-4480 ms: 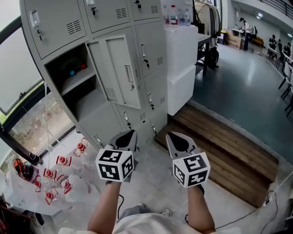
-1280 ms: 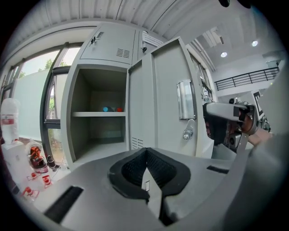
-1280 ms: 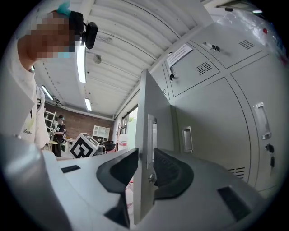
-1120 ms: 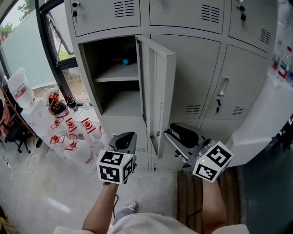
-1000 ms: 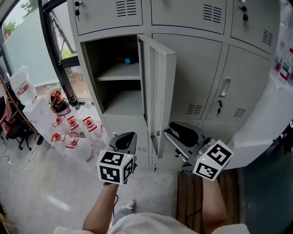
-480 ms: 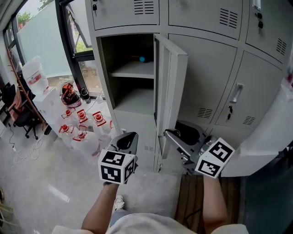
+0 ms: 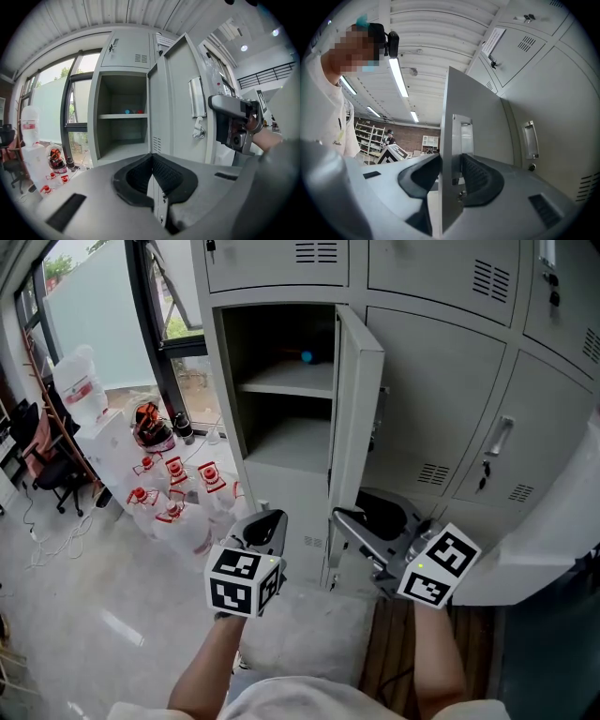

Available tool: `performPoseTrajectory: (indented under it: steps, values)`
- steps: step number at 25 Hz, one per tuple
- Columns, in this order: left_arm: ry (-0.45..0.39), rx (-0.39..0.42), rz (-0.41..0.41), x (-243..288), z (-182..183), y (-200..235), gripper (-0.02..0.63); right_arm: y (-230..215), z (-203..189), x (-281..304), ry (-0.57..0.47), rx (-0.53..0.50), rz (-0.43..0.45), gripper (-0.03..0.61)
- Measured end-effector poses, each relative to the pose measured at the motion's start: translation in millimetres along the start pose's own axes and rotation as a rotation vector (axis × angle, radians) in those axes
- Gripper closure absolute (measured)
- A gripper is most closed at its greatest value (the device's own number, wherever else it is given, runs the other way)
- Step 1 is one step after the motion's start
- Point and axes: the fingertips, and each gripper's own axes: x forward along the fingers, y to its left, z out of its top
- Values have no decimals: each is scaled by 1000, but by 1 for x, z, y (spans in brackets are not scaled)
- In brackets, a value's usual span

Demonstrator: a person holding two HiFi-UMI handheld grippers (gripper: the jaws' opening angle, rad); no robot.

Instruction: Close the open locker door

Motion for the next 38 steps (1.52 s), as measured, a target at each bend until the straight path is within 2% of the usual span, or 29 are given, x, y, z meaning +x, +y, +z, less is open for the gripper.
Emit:
performPoseTrajectory:
  steps: [13,23,32,38]
  values:
    - [11,-13,0,-7,-9,33,607,14,-6,38,14,-23,-8,423]
    - [12,14,-77,5,-3,50,607,22,-10,65,45,-71,-75,420]
    - [22,13,-101,9,-3,72,607,27,-15,94,103,-120,-92,419]
    - [23,-10,-105,8,-8,84,607,27,-17,113,95,-87,-93,431]
